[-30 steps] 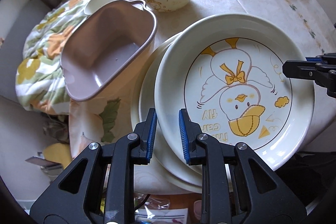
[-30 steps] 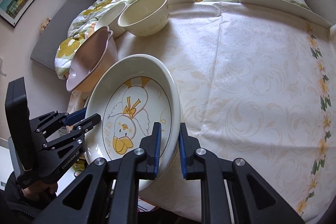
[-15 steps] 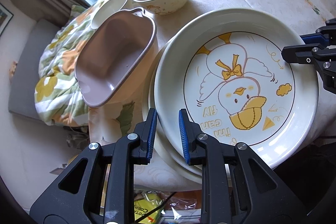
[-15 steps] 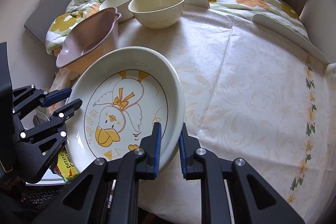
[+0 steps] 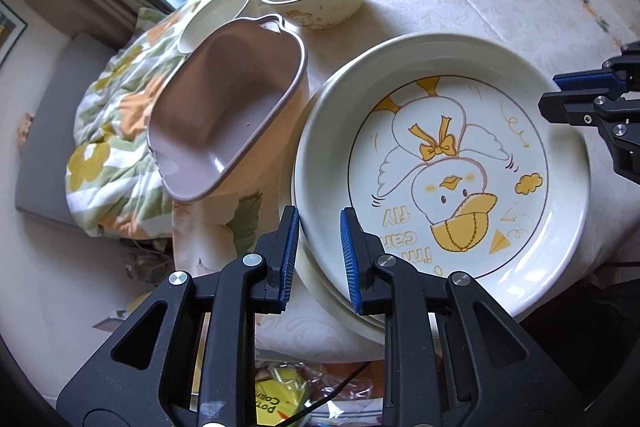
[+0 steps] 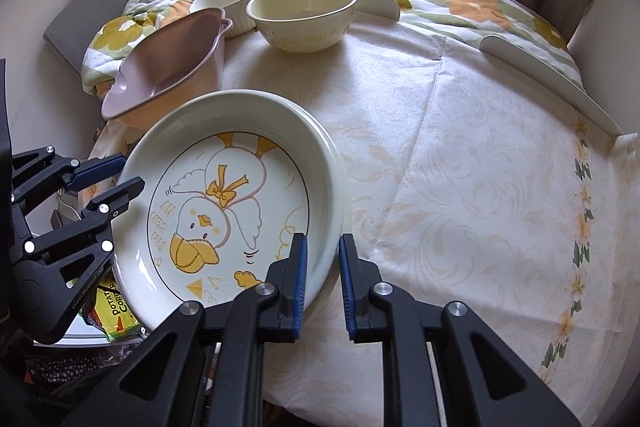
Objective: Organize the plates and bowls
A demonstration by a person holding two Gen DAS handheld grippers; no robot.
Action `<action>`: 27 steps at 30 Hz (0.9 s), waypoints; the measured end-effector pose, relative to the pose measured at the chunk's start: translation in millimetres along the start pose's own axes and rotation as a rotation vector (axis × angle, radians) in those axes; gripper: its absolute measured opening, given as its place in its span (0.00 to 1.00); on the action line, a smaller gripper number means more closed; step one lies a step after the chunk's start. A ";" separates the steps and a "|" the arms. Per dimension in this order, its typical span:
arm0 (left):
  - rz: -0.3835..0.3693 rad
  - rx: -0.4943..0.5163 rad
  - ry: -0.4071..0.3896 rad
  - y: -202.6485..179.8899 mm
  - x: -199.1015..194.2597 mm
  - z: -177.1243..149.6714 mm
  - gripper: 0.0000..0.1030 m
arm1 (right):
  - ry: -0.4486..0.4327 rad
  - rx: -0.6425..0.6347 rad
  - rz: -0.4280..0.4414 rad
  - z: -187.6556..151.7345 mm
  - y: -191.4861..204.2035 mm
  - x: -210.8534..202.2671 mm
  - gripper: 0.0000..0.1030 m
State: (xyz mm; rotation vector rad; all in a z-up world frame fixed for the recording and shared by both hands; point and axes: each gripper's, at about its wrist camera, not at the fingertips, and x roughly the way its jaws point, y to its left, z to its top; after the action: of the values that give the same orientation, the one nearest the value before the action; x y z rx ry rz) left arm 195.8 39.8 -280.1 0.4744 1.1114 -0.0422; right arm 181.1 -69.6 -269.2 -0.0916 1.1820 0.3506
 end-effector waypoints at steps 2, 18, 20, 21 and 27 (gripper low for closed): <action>-0.007 -0.025 -0.016 9.1 -8.5 1.6 0.18 | -0.017 0.023 0.012 0.9 -2.7 -6.0 0.14; -0.186 -0.581 -0.225 162.7 -63.9 -1.3 0.99 | -0.242 0.005 0.176 83.5 30.1 -83.2 0.99; -0.243 -0.660 -0.202 173.5 -47.9 -4.7 0.99 | -0.218 -0.017 0.180 96.1 34.7 -72.4 0.99; -0.270 -0.702 -0.187 179.1 -37.3 -6.4 0.99 | -0.210 -0.022 0.182 102.5 37.0 -64.9 0.99; -0.297 -0.833 -0.051 188.7 21.3 -9.7 0.96 | -0.059 -0.037 0.282 133.3 43.3 3.5 0.99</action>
State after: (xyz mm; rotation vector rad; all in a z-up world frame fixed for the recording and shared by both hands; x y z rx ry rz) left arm 247.4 217.6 -236.6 -0.4341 1.0380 0.1458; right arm 287.1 5.6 -216.6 0.0538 1.1312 0.6192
